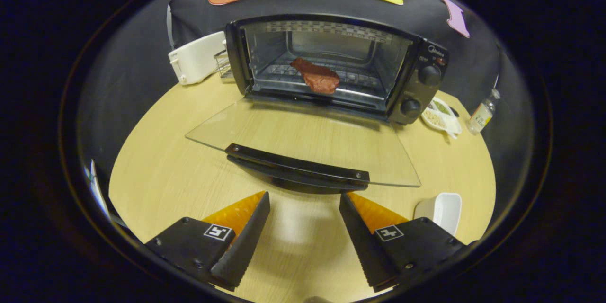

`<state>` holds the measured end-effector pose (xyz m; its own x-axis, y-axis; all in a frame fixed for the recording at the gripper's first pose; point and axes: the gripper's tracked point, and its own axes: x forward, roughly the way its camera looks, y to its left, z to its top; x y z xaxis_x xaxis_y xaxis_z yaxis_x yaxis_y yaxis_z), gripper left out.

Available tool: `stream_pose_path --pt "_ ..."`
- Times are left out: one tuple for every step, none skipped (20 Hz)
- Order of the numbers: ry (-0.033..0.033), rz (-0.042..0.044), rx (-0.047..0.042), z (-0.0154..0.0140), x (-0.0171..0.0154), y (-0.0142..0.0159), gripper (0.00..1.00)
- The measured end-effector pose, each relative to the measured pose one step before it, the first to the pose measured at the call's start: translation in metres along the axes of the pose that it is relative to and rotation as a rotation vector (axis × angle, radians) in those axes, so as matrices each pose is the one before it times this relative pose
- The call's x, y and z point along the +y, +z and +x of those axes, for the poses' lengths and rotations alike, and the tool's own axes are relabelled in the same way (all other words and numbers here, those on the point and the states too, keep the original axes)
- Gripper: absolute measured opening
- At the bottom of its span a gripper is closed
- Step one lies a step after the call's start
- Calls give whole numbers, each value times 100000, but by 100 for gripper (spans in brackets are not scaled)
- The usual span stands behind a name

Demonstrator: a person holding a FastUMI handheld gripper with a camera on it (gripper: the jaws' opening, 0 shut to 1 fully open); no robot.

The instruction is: Open the toaster oven, put the food inside, and close the toaster oven door.

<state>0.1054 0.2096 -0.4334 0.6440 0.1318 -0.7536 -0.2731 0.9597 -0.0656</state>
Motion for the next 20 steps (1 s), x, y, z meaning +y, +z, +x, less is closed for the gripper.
stream_pose_path --pt "-196 165 -1468 -484 -263 863 95" --pt "64 189 -1348 -463 -83 811 95" --pt "171 -334 -1204 -349 -60 909 95" --pt "-117 -1351 -1356 -318 -37 835 95" --pt "-288 -1329 -1702 -251 16 984 95" --pt "252 -804 -1205 -172 62 837 95" --pt "445 -258 -891 -96 99 857 95" --pt "468 202 -772 -33 83 654 95" --pt "247 -228 -558 11 12 771 95" --pt "-425 -412 -258 -81 -188 617 95" --pt "408 185 -677 39 -28 622 95" --pt "263 240 -615 150 -73 657 95" --pt "358 100 -473 215 -141 700 95" --pt "206 -215 -777 18 -118 614 95" --pt "150 -200 -1140 2 -143 786 95" --pt "-59 -599 -1261 -44 -97 508 95" --pt "-252 -787 -1213 -64 -115 579 95" --pt "109 -728 -718 -78 -113 281 95" --pt "-179 -430 -321 -192 -141 139 95" --pt "180 -87 -368 -150 -150 -70 95"
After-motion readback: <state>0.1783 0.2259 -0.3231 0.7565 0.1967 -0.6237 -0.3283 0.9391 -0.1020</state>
